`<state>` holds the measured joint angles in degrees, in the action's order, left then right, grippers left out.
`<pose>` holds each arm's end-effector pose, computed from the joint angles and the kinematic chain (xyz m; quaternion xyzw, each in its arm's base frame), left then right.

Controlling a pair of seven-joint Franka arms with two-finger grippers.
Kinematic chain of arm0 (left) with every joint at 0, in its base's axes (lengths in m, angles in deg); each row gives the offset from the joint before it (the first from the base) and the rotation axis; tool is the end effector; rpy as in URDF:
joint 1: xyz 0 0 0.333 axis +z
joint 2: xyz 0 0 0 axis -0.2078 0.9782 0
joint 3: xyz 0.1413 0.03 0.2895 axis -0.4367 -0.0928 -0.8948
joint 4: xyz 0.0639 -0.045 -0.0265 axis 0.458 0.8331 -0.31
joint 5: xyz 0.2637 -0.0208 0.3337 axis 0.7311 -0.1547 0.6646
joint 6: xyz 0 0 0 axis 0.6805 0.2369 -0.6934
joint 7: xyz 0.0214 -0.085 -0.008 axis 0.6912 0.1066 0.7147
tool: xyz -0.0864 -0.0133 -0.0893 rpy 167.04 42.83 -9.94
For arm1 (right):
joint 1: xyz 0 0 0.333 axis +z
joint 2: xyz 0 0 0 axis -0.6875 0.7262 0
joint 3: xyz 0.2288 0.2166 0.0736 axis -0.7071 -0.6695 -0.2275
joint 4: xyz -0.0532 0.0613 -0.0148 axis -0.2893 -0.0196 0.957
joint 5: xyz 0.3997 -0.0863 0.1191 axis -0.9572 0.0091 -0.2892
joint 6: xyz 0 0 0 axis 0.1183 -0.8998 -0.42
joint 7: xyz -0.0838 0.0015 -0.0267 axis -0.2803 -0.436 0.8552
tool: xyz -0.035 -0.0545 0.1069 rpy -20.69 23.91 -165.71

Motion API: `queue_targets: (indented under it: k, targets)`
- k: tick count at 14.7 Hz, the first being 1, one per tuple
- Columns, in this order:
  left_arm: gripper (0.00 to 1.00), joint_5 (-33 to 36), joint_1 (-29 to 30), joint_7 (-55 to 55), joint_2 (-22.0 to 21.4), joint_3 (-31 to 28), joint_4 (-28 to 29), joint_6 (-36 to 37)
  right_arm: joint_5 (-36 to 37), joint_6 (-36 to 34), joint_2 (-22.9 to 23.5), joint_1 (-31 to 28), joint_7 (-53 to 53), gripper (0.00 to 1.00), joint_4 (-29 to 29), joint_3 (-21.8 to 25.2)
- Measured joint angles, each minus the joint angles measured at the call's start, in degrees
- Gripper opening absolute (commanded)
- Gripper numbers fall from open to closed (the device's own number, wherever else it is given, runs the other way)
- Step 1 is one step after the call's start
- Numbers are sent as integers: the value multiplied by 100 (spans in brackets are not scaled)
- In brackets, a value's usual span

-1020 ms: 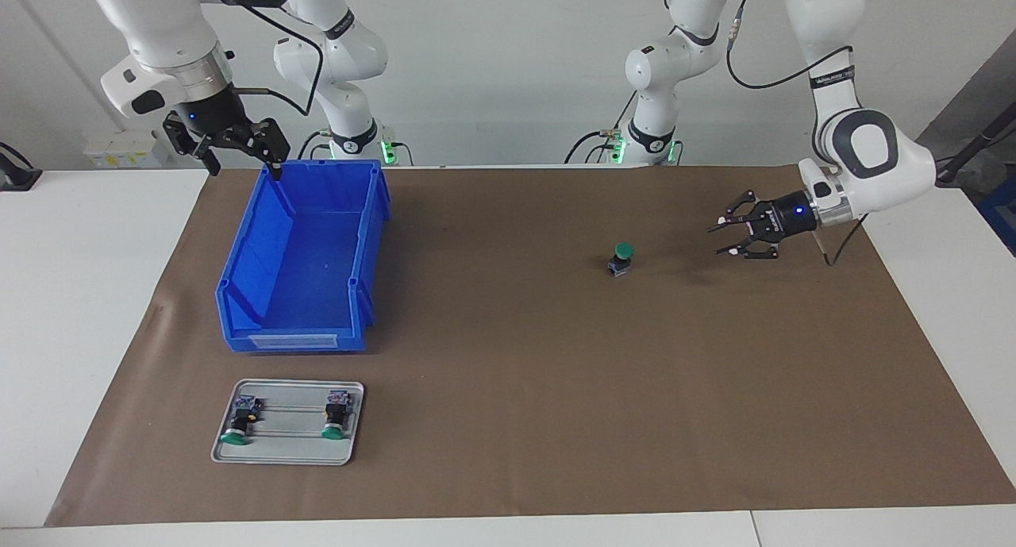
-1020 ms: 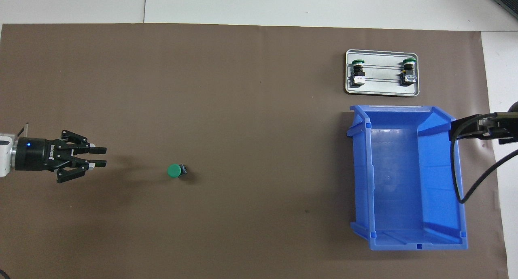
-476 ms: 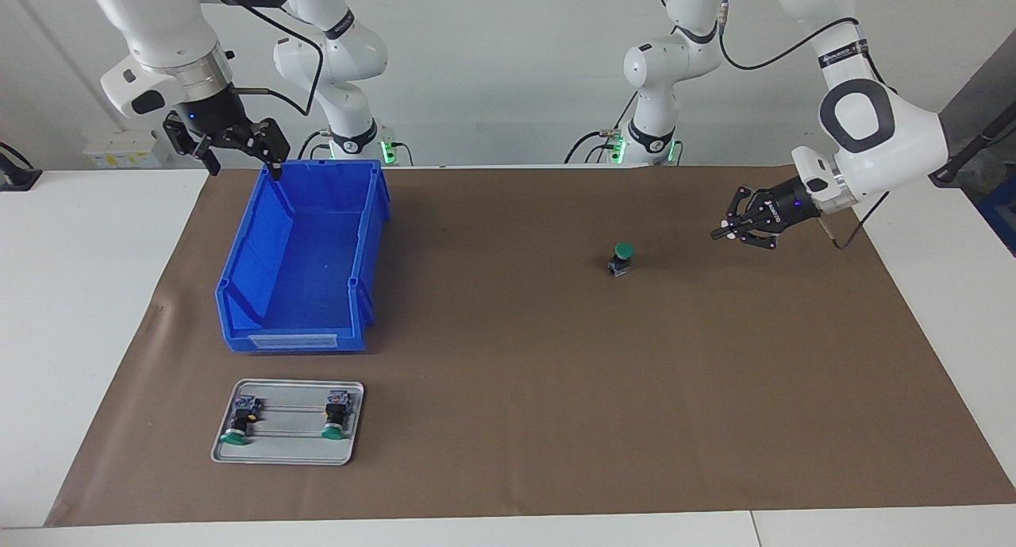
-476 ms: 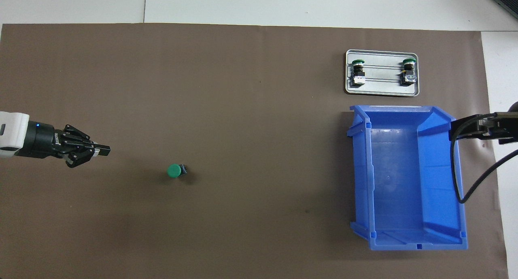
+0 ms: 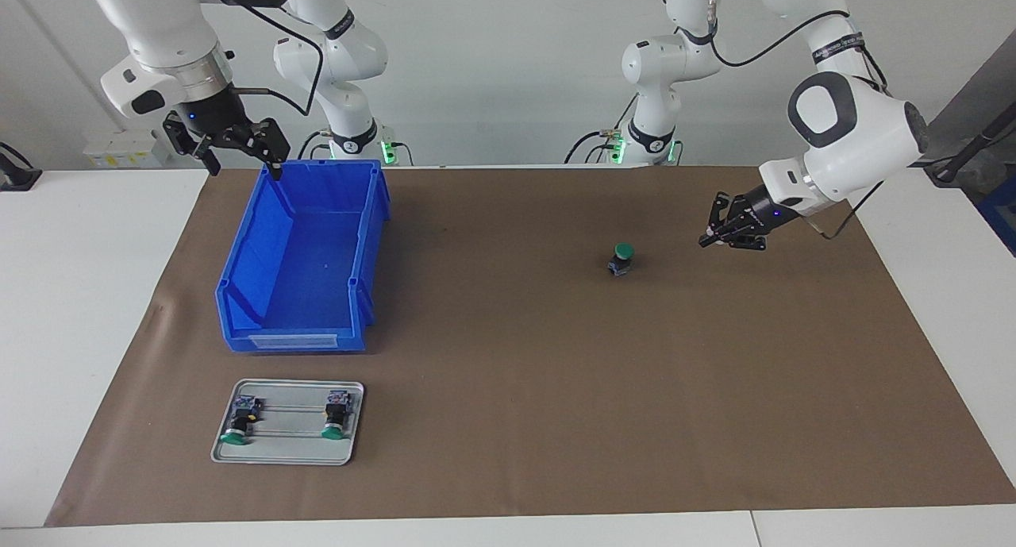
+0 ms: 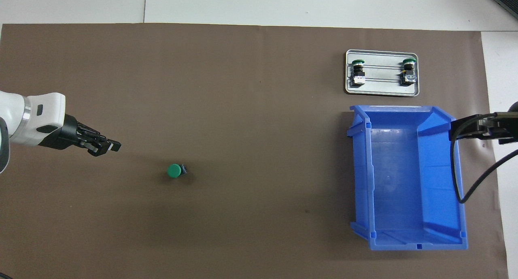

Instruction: Place and press button with both arms

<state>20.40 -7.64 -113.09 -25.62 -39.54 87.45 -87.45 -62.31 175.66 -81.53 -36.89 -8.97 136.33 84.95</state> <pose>0.5674 -0.0409 0.4267 0.9270 -0.3079 -0.0178 0.2137 0.5550 0.0005 0.6227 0.9983 -0.0500 -0.0202 0.0231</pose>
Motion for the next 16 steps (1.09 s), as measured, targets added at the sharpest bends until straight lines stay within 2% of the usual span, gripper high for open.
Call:
queue_targets:
  k: [7,10,12,16]
  targets:
    - [0,1545,-1515,2211,-11,28,33,-320,0,0,0,0,0,100,0,0]
    - [0,1752,-1937,2851,-101,32,596,-1046,0,0,0,0,0,100,0,0]
    - [0,1783,-2050,2999,-194,29,1066,-1535,0,0,0,0,0,100,0,0]
    - [0,1788,-2190,3215,-313,27,1655,-2169,0,0,0,0,0,100,0,0]
